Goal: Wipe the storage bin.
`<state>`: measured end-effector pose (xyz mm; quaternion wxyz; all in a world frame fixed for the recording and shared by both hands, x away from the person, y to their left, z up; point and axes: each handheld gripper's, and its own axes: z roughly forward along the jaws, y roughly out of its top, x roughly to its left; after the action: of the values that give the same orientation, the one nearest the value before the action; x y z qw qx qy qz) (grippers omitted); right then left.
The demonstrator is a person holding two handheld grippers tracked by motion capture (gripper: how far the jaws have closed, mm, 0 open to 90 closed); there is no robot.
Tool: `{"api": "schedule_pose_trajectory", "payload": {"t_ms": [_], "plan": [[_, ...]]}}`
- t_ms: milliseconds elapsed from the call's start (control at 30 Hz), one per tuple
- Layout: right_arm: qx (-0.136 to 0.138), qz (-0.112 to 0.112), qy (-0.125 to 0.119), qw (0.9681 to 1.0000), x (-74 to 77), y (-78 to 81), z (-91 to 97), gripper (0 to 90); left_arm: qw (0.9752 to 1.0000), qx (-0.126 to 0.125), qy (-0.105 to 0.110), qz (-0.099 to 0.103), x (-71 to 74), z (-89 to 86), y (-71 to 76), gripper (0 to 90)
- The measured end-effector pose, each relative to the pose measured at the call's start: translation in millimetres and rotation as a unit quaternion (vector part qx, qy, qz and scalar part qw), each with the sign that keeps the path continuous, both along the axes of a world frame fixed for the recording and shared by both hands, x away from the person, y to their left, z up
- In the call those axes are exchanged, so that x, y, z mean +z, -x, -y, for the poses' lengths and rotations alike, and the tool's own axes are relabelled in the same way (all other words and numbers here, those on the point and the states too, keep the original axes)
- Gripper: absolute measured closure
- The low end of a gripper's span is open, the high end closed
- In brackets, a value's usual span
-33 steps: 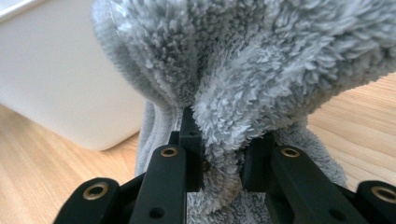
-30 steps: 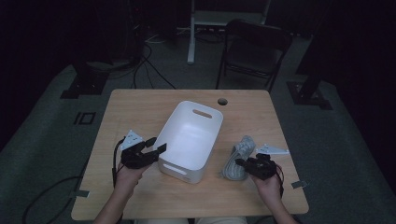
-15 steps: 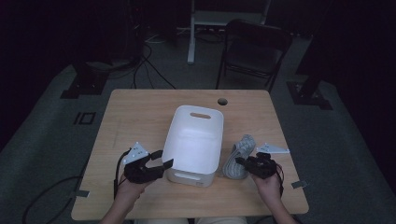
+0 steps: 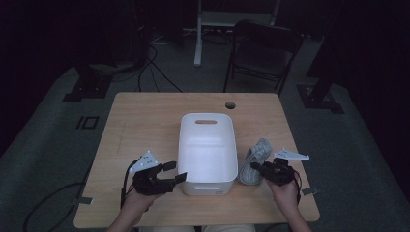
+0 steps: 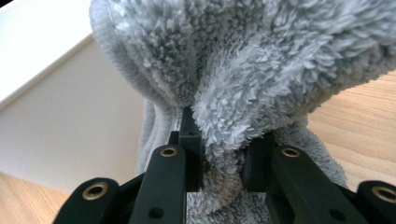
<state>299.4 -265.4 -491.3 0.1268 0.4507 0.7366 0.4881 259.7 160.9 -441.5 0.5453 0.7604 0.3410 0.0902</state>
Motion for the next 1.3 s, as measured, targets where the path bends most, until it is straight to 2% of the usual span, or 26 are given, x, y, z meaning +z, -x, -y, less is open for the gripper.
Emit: {"api": "schedule_pose_trajectory", "payload": {"t_ms": [100, 267, 333, 400, 433, 500, 567, 700, 767, 833, 900, 1000, 1067, 1200, 1267, 1300], "plan": [[0.003, 0.000, 0.003, 1.0000, -1.3, 2.6, 3.7, 74.3, 0.9996, 0.007, -0.005, 0.028, 7.0, -5.0, -13.6, 35.2], [0.000, -0.003, 0.003, 1.0000, -4.4, 4.5, 7.7, 74.2, 0.9980, 0.017, 0.002, 0.061, 16.4, -11.1, -47.2, 35.1], [-0.001, -0.005, -0.001, 1.0000, -5.5, 4.6, 8.6, 74.1, 0.9979, 0.013, 0.006, 0.064, 17.9, -11.7, -62.9, 35.1], [-0.003, -0.002, 0.001, 1.0000, -6.2, 4.7, 9.0, 74.1, 0.9971, 0.014, -0.003, 0.075, 17.5, -10.8, -77.7, 35.2], [-0.003, -0.002, 0.001, 1.0000, -6.4, 4.8, 9.2, 74.1, 0.9973, 0.007, 0.002, 0.073, 16.6, -10.3, -85.4, 35.3], [-0.005, -0.001, -0.002, 1.0000, -6.5, 5.2, 9.5, 74.2, 0.9971, 0.013, 0.013, 0.074, 14.6, -9.1, -98.7, 35.3], [-0.005, 0.002, 0.001, 1.0000, -6.5, 5.8, 9.6, 74.2, 0.9962, 0.021, 0.000, 0.085, 14.0, -7.2, -110.9, 35.3], [-0.005, -0.003, -0.002, 1.0000, -8.6, 5.2, 10.2, 74.1, 0.9964, 0.039, -0.004, 0.075, 14.9, -4.7, -135.6, 34.3], [-0.004, -0.003, -0.001, 1.0000, -9.9, 4.6, 10.4, 74.1, 0.9960, 0.045, -0.018, 0.075, 15.4, -2.1, -146.8, 34.3], [-0.003, -0.005, -0.001, 1.0000, -11.2, 3.7, 10.2, 74.1, 0.9964, 0.041, -0.025, 0.070, 15.0, 0.2, -157.6, 34.5], [-0.001, -0.008, -0.001, 1.0000, -12.2, 3.0, 9.5, 74.1, 0.9958, 0.036, -0.036, 0.076, 13.8, 3.0, -166.4, 35.3], [0.001, -0.008, 0.000, 1.0000, -13.2, 2.0, 8.2, 74.1, 0.9971, 0.026, -0.026, 0.067, 10.9, 5.6, -178.8, 36.3], [0.001, -0.008, 0.001, 1.0000, -13.2, 2.1, 7.5, 74.1, 0.9980, 0.016, -0.011, 0.060, 8.4, 7.2, -186.3, 42.5], [0.003, -0.013, 0.001, 0.9999, -15.3, 1.5, 8.7, 74.1, 0.9981, 0.017, -0.015, 0.056, 3.5, 11.1, -198.1, 42.1], [0.002, -0.016, -0.001, 0.9999, -16.4, 0.7, 10.1, 74.1, 0.9979, 0.023, -0.026, 0.055, 1.3, 12.0, -203.3, 42.2], [0.001, -0.017, -0.002, 0.9998, -17.0, 0.1, 10.7, 74.1, 0.9985, 0.015, -0.022, 0.049, 0.3, 11.8, -206.2, 43.0]]}}
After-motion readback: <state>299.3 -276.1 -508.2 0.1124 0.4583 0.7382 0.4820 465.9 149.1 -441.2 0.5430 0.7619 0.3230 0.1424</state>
